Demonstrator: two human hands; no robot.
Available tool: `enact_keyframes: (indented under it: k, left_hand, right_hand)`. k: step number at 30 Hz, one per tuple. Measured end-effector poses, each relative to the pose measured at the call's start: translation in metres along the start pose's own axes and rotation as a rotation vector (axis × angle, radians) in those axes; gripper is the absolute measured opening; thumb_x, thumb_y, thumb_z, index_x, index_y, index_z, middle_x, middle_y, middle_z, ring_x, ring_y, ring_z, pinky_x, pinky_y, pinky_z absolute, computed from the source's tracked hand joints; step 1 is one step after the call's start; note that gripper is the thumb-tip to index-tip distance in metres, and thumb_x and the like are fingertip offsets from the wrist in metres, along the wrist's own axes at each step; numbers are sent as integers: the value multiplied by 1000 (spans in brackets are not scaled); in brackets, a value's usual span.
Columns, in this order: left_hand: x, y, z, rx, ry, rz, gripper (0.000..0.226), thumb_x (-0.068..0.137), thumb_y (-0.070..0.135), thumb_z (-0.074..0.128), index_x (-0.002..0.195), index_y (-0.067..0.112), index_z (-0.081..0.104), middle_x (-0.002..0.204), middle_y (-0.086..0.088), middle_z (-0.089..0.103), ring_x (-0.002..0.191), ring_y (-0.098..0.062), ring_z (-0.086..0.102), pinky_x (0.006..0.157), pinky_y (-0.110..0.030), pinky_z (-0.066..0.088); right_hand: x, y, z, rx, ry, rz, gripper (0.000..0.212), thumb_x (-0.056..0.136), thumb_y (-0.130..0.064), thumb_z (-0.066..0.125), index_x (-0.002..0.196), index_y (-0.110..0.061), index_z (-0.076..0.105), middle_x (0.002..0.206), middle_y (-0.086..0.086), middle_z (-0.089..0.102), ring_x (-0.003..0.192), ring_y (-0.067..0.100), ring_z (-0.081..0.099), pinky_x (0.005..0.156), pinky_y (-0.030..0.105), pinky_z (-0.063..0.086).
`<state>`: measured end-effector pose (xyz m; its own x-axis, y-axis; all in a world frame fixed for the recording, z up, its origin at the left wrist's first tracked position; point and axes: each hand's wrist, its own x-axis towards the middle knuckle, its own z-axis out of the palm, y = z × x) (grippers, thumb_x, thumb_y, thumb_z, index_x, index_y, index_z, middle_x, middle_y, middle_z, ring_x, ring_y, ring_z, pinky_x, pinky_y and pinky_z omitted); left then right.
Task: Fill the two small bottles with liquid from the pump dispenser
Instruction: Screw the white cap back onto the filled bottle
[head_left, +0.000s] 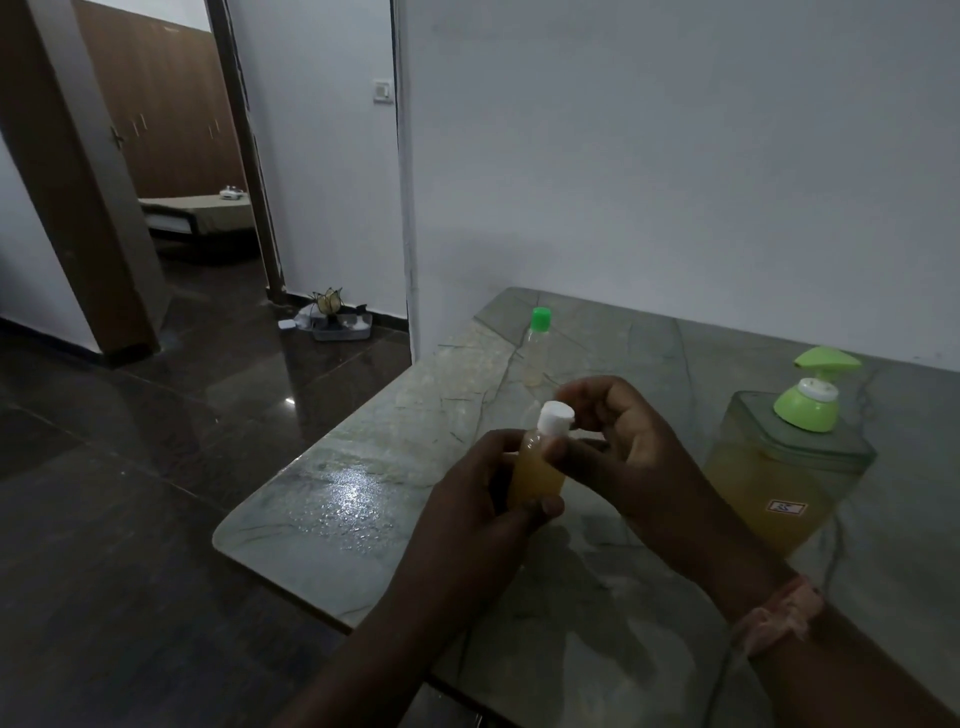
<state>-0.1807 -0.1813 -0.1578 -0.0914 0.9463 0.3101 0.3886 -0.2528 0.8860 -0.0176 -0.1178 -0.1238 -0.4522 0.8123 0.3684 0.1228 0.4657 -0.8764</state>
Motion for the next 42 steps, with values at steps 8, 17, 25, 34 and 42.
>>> enact_keyframes:
  k: [8,17,25,34,42]
  left_hand:
    - [0,-3,3,59,-39,21,50,90,27,73,136,33,53,129,12,62,114,-7,61,96,-37,56]
    - [-2,-3,4,117,-57,36,40,97,26,64,134,34,52,119,13,64,105,-4,61,89,-36,55]
    - [-4,1,3,91,-59,37,45,90,36,59,134,35,53,120,12,63,108,-9,62,90,-43,57]
    - [-7,5,2,11,-187,27,31,101,24,54,132,27,55,122,7,66,111,-8,62,94,-31,55]
    - [-2,4,8,98,-9,31,45,90,24,74,133,27,62,121,12,69,105,-1,65,87,-19,54]
  right_hand:
    - [-1,-3,4,47,57,-42,32,79,-36,71,106,-20,74,109,-5,75,106,10,69,96,41,56]
    - [-1,7,-3,199,-61,-46,40,91,-39,64,125,-20,68,132,0,66,130,16,56,110,45,41]
    - [0,10,-3,101,67,10,52,71,-55,77,109,-19,70,111,0,74,107,15,68,95,42,54]
    - [-5,-3,2,265,-119,-35,45,86,-60,62,108,-23,74,127,9,68,122,31,61,102,70,40]
    - [-3,1,11,150,38,9,29,94,-42,51,101,-23,71,112,-1,75,113,14,66,105,51,46]
